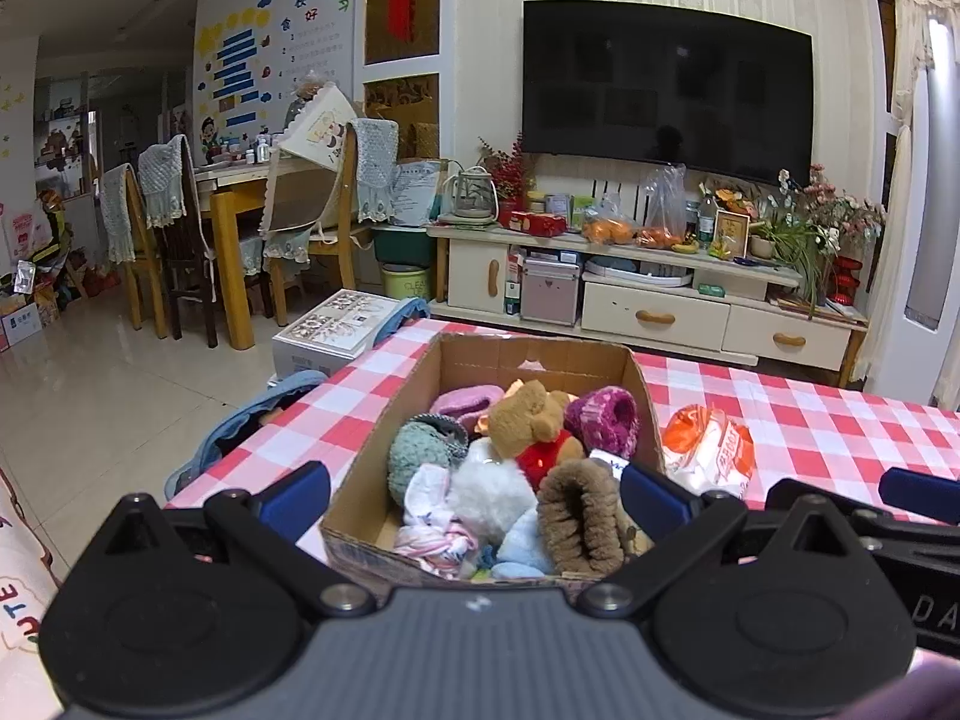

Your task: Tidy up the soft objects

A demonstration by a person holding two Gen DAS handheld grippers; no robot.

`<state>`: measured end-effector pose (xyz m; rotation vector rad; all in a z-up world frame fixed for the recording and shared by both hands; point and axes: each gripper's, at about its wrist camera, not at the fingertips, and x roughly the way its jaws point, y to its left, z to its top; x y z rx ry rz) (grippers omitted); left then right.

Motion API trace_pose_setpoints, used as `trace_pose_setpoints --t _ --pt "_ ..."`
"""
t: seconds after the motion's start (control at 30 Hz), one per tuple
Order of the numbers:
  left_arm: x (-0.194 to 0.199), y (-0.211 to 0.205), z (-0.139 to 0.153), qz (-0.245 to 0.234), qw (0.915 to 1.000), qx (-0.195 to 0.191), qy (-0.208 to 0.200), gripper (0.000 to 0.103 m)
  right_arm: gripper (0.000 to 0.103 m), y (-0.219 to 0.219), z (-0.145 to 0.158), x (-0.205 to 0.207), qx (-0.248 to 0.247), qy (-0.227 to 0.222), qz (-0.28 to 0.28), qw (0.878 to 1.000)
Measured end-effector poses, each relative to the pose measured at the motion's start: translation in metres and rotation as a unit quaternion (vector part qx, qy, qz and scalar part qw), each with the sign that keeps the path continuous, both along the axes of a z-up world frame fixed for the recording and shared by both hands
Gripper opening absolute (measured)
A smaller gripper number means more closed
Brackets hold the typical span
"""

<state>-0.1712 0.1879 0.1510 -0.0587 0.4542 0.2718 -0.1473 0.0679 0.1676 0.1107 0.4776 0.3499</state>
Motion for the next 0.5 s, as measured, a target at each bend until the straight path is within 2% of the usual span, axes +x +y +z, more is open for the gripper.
trace_pose_setpoints --t 0.27,0.5 --pt "0.021 -0.021 -0.013 -0.019 0.9998 0.005 0.008 0.102 0.103 -0.019 -0.011 0.003 0.014 0.011 -0.018 1.000" --pt "0.051 -0.074 -0.020 -0.068 0.9972 0.027 0.014 0.102 0.103 -0.092 -0.018 0.012 0.033 0.002 -0.114 0.993"
